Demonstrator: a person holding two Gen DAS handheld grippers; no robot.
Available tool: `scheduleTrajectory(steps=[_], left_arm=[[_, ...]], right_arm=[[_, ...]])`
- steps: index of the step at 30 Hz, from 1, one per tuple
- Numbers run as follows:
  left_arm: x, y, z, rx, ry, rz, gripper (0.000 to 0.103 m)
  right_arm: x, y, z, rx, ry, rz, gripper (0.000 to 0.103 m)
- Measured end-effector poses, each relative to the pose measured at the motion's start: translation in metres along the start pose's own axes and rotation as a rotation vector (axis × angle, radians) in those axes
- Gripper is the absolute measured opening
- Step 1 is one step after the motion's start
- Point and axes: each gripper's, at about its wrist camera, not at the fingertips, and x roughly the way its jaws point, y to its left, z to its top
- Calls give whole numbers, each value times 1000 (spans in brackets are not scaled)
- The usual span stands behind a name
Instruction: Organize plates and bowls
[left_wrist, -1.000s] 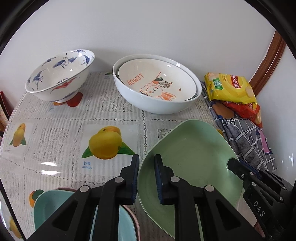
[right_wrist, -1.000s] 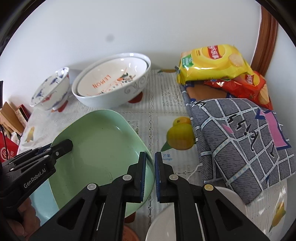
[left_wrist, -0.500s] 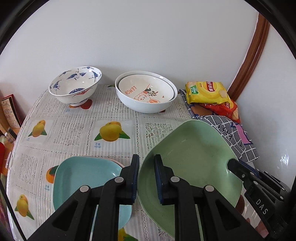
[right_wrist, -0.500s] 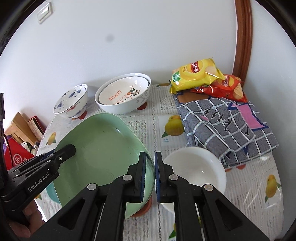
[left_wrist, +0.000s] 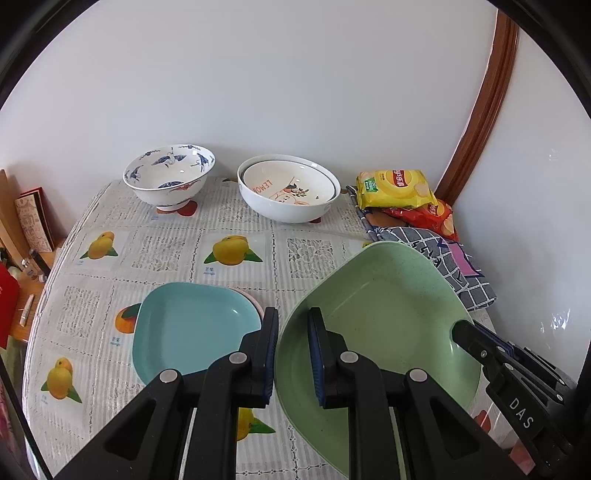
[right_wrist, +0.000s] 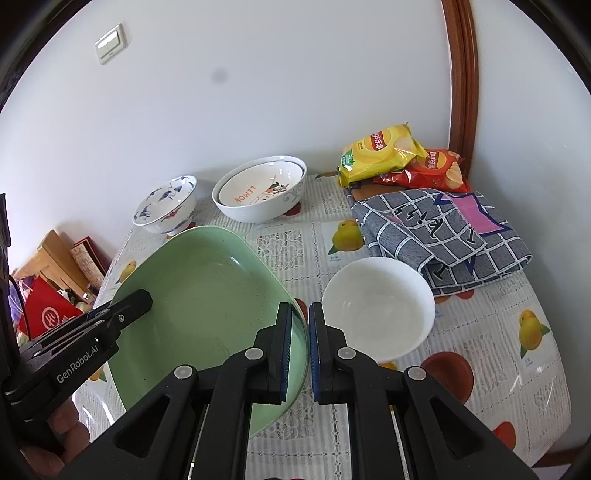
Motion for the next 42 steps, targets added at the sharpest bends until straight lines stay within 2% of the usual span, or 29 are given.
scheduleTrajectory(steps=[14, 42], left_arm=[[-19, 18, -8, -18, -13, 3, 16], [-22, 70, -14, -70, 5, 59, 16]], right_arm=[[-15, 19, -12, -6, -16, 10, 10], [8, 64, -20, -45, 13, 62, 10]])
